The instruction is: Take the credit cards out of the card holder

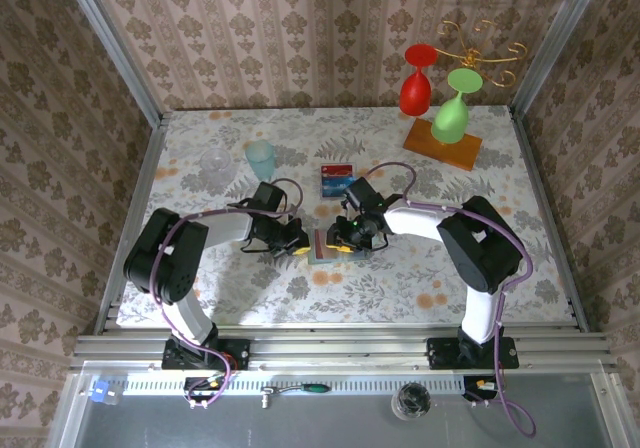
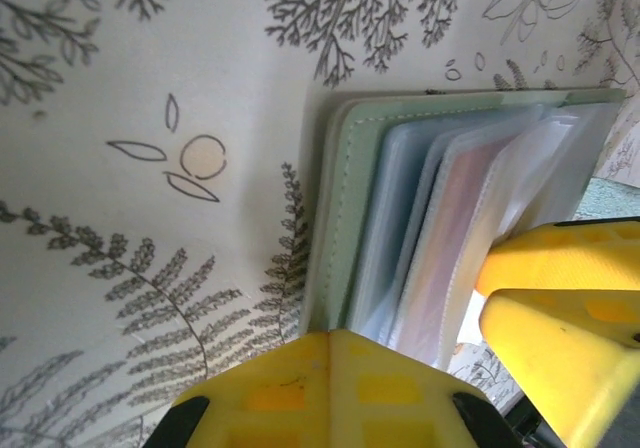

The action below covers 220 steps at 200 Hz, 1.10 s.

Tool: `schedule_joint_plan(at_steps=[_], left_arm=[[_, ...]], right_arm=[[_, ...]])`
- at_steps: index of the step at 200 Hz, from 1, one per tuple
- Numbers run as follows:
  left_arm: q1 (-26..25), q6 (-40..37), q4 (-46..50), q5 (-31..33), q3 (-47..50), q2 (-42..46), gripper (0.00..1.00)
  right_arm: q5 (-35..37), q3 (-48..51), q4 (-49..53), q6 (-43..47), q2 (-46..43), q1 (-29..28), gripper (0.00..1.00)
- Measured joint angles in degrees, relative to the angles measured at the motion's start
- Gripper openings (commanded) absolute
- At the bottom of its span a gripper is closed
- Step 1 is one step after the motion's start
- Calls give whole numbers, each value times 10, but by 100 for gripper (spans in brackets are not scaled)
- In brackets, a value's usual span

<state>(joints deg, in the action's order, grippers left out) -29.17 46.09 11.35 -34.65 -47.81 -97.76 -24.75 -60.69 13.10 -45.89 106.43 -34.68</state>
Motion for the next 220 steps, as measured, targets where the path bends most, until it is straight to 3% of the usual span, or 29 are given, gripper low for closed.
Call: schedule_joint_plan(at_steps=[66,220], left_arm=[[-9,13,7,0,-37,11,13],[-35,39,-5,-7,-61,-41,18]], right_arm=[[-28,23,-40,-14,-2,13,31],[-44,43,-70,-21,-7,21,31]])
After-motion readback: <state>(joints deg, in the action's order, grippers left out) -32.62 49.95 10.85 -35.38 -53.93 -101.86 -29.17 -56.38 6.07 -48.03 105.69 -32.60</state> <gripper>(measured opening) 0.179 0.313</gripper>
